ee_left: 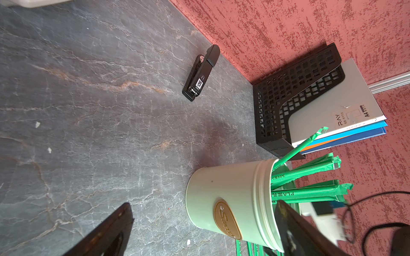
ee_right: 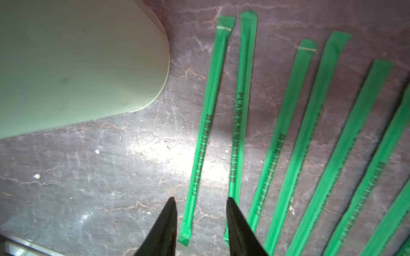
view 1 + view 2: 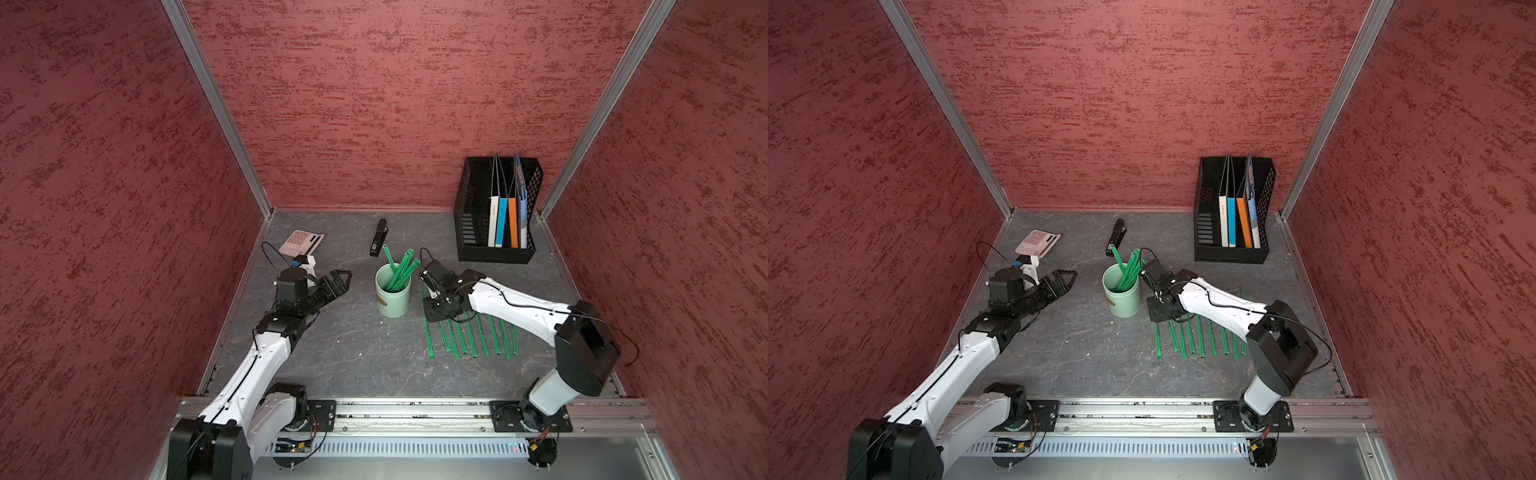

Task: Take the straws out of the storage container
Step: Pick up the straw from the container.

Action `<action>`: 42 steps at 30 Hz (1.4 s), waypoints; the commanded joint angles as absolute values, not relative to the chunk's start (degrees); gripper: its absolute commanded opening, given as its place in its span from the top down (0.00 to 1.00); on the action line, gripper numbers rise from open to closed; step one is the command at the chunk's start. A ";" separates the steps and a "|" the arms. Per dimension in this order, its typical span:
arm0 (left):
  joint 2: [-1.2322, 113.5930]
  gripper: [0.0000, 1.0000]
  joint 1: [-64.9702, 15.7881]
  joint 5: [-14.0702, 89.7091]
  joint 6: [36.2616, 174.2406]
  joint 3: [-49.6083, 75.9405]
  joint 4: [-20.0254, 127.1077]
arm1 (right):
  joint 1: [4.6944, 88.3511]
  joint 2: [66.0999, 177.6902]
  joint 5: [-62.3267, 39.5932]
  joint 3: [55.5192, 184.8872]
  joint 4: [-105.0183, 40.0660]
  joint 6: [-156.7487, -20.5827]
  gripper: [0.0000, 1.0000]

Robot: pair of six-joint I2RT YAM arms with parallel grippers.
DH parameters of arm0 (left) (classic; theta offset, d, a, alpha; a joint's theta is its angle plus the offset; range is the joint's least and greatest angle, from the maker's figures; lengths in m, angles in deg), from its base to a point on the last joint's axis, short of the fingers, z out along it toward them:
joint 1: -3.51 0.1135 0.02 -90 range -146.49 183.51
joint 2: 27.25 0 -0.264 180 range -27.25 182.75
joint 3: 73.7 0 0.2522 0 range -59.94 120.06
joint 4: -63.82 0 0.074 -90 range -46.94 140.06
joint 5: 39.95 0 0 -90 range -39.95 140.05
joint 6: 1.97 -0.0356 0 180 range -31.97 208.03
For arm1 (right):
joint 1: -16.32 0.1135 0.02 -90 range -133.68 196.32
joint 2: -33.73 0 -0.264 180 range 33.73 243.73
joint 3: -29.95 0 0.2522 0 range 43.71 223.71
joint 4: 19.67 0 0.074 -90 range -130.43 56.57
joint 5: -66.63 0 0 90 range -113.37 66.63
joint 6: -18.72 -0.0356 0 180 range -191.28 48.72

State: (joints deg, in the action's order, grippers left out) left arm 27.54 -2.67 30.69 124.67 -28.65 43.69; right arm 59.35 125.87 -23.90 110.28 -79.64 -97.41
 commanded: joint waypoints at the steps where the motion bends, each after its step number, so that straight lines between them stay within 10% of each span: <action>1: 26.77 0.00 -2.96 30.20 125.03 -27.62 45.05 | 59.50 125.92 -26.84 109.10 -82.00 -97.33 0.65; 42: 25.50 0.00 -2.99 31.11 124.15 -26.97 42.77 | 56.68 135.44 -25.72 102.42 -74.98 -104.93 0.82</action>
State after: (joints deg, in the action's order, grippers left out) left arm 25.68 -2.93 30.91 124.81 -28.43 43.01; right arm 56.96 135.35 -26.79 104.86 -72.26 -101.70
